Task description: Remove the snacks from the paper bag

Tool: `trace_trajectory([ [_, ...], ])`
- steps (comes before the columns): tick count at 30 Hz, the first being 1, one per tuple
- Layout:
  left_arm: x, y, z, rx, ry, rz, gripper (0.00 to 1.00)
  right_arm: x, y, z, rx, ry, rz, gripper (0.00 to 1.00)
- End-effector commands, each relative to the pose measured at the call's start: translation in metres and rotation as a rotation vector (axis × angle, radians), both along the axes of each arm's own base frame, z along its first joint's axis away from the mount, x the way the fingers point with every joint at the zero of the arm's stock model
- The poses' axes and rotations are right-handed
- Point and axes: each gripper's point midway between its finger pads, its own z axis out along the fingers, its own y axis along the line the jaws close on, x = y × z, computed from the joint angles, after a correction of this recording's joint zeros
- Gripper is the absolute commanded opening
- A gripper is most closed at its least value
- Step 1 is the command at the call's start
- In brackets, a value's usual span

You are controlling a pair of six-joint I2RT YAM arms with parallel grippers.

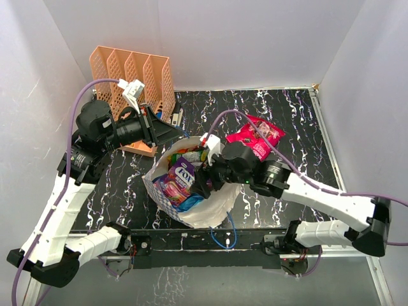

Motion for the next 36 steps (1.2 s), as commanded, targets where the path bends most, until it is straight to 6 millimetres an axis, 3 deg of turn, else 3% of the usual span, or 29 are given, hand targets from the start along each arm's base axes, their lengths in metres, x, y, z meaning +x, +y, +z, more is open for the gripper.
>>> trace_trajectory([
  [1,-0.008,0.001,0.026,-0.065,-0.065,-0.012,0.0,0.044,0.013,0.008,0.091,-0.052,-0.217,0.77],
  [6,-0.007,0.001,0.027,-0.08,-0.064,-0.001,0.0,0.057,0.024,-0.019,0.095,-0.053,-0.304,0.78],
  [13,-0.011,-0.003,0.024,-0.084,-0.063,-0.045,0.0,0.081,0.019,-0.056,-0.009,-0.109,-0.465,0.88],
  [24,-0.019,-0.006,0.032,-0.127,-0.076,-0.089,0.0,0.097,0.022,-0.102,-0.137,-0.101,-0.542,0.97],
  [27,-0.021,-0.006,0.032,-0.13,-0.074,-0.097,0.0,0.08,0.04,-0.103,-0.092,-0.037,-0.425,0.94],
  [31,-0.024,-0.005,0.034,-0.137,-0.079,-0.097,0.0,0.049,0.062,-0.093,0.065,0.071,-0.277,0.8],
  [36,-0.027,-0.004,0.034,-0.15,-0.066,-0.1,0.0,0.047,0.068,-0.086,0.178,0.081,-0.276,0.66],
])
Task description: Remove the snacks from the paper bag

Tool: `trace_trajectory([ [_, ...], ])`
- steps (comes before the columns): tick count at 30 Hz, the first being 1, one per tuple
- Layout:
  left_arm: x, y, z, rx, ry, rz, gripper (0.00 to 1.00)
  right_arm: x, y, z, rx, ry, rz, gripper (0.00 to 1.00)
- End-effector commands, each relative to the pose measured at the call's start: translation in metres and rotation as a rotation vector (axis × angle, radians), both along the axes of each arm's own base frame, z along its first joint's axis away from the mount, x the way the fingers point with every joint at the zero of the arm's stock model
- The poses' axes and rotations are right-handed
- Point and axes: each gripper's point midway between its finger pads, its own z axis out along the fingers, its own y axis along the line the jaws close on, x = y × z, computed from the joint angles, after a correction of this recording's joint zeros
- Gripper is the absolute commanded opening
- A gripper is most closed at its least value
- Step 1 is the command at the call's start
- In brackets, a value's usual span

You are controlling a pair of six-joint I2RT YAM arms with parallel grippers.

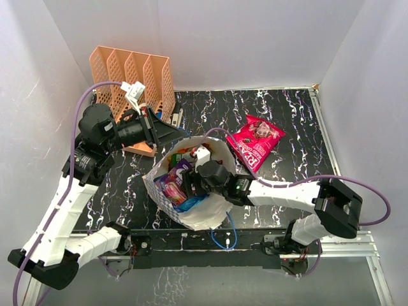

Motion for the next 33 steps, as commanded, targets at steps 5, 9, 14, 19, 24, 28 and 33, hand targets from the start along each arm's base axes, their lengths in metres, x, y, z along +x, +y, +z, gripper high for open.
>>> trace_trajectory([
  [5,-0.024,0.005,0.035,-0.076,-0.098,-0.042,0.0,-0.012,0.034,0.049,0.254,-0.017,0.097,0.42],
  [9,-0.026,0.01,0.037,-0.075,-0.101,-0.018,0.0,-0.011,0.031,0.052,0.24,-0.019,0.085,0.18],
  [14,-0.025,0.016,0.04,-0.068,-0.099,0.037,0.0,-0.022,0.022,0.085,0.253,-0.029,0.128,0.07],
  [19,-0.023,0.019,0.037,-0.066,-0.113,0.062,0.0,-0.033,-0.003,0.134,0.335,-0.071,0.119,0.07],
  [24,-0.022,0.023,0.028,-0.046,-0.099,0.089,0.0,-0.04,-0.039,0.181,0.325,-0.109,0.077,0.07],
  [28,-0.022,0.027,0.023,-0.032,-0.105,0.113,0.0,-0.041,-0.076,0.219,0.318,-0.18,0.014,0.07],
  [33,-0.024,0.029,0.022,-0.028,-0.1,0.119,0.0,-0.037,-0.129,0.266,0.293,-0.264,-0.113,0.07],
])
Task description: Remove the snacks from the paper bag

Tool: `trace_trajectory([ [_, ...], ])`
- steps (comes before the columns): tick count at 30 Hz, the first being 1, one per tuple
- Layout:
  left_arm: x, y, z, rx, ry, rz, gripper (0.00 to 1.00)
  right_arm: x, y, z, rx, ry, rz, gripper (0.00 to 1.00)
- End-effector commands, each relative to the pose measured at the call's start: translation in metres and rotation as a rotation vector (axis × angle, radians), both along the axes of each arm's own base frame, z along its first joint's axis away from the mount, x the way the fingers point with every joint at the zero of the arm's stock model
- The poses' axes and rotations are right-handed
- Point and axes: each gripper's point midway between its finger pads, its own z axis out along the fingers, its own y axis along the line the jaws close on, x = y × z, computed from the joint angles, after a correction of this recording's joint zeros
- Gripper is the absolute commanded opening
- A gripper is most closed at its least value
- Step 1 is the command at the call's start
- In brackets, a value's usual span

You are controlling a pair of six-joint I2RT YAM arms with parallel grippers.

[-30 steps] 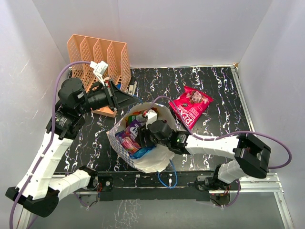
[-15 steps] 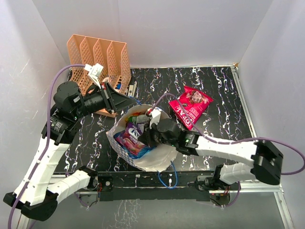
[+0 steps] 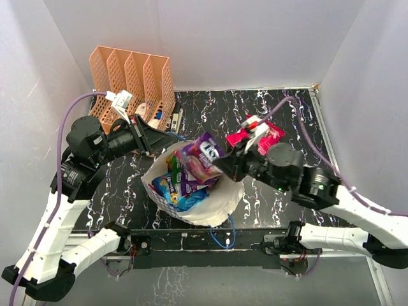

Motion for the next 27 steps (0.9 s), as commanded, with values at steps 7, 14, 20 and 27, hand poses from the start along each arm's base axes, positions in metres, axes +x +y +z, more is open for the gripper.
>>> trace_trajectory([
  [7,-0.013,0.008,0.021,-0.018,-0.089,0.005,0.0,0.017,-0.108,0.118,0.069,-0.243,-0.326,0.07],
  [14,-0.014,0.009,0.021,-0.028,-0.084,0.015,0.0,0.068,-0.175,0.124,-0.09,-0.28,-0.88,0.07],
  [20,-0.017,0.009,0.024,-0.035,-0.077,0.008,0.0,0.086,-0.184,0.113,-0.22,-0.311,-1.095,0.07],
  [27,-0.025,-0.003,0.034,-0.09,-0.083,-0.099,0.0,0.158,-0.181,0.06,-0.193,-0.244,-0.994,0.07],
])
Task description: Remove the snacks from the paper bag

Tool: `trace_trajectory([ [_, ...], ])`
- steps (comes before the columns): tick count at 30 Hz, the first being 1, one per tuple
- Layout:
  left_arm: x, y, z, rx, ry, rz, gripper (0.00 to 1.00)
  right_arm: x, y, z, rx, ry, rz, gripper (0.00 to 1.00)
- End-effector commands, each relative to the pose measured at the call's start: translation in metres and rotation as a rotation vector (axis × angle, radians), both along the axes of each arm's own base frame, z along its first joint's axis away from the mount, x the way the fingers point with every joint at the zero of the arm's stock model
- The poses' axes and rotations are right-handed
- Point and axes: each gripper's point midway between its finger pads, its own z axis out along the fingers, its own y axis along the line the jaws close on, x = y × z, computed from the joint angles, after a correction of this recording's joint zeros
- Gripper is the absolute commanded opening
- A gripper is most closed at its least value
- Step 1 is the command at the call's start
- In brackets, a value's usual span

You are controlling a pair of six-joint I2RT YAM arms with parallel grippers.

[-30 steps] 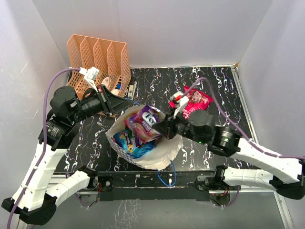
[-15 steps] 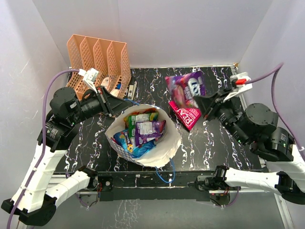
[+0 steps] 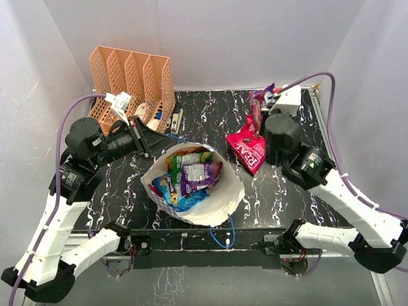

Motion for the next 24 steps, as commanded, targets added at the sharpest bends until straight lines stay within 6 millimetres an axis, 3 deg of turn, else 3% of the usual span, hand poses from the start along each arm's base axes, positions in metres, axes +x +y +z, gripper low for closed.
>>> trace_trajectory([
  [1,-0.022,-0.01,0.04,-0.11,-0.105,-0.129,0.0,0.048,-0.008,-0.01,0.201,-0.004,0.08,0.07],
  [8,-0.021,-0.014,0.041,-0.142,-0.084,-0.151,0.0,0.102,-0.021,-0.091,0.536,0.175,0.255,0.07],
  [13,-0.024,-0.014,0.042,-0.16,-0.072,-0.16,0.0,0.115,-0.025,-0.124,0.699,0.221,0.367,0.07],
  [17,-0.022,-0.017,0.037,-0.155,-0.056,-0.172,0.0,0.122,-0.042,-0.157,0.775,0.254,0.32,0.07],
  [24,-0.02,-0.019,0.028,-0.143,-0.032,-0.182,0.0,0.132,-0.05,-0.217,0.853,0.322,0.34,0.07],
])
